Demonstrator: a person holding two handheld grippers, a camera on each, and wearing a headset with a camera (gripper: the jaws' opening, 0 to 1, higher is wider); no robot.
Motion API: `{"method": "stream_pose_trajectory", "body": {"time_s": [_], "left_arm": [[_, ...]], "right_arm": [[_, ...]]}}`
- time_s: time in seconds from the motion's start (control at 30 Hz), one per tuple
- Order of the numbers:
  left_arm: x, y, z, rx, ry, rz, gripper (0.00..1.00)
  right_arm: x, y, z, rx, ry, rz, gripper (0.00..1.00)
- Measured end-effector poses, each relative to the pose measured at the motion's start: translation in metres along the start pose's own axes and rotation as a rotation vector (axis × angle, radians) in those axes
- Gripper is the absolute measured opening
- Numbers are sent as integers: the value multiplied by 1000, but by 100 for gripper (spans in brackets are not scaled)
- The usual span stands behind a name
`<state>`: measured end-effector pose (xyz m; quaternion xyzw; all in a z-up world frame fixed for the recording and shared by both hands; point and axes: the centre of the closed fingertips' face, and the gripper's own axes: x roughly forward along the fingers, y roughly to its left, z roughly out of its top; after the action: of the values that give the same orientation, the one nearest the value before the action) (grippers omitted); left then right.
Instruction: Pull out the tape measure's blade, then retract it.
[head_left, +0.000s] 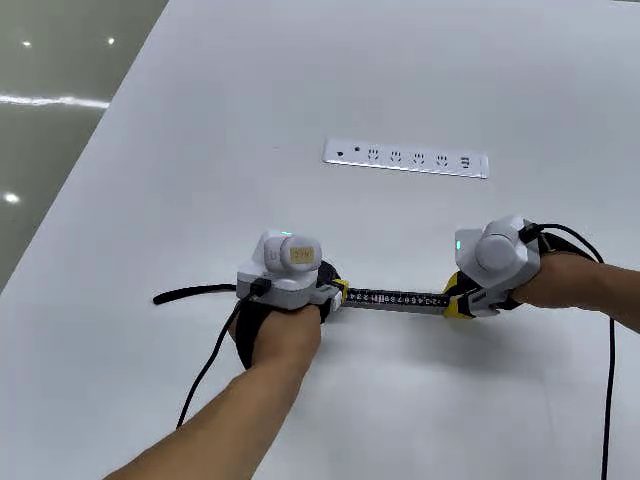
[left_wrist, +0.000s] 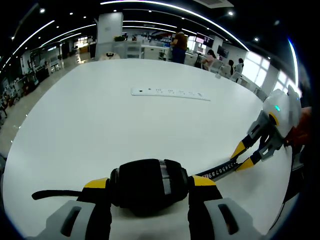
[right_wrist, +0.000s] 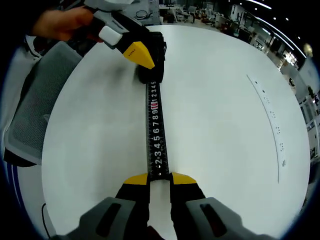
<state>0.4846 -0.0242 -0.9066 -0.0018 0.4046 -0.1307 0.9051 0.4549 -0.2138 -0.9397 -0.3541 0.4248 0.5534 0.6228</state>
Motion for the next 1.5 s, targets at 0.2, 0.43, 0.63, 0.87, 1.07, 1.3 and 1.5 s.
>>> {"method": "stream_pose_trajectory", "body": {"time_s": [0.2,0.43,0.63,0.87,1.07,1.3,1.5], "left_arm": [[0,0,0,0,-1,-1,59],[-1,0,0,2,1,-2,59],[-1,-1,0,2,1,-4,59],[-1,-1,0,3,1,-6,59],[-1,-1,0,3,0,-5,59],[-1,-1,0,1,3,-5,59],[-1,-1,0,2,3,-6,59]], "right_arm": [[2,-1,2,6,3,7,15],[5,1,8,9,-12,10,15],[9,2,18,2,-26,12,15],[12,2,25,1,-36,14,15],[15,3,32,-2,-46,13,15],[18,5,41,-7,-57,9,15],[20,6,45,-13,-58,8,14]]}}
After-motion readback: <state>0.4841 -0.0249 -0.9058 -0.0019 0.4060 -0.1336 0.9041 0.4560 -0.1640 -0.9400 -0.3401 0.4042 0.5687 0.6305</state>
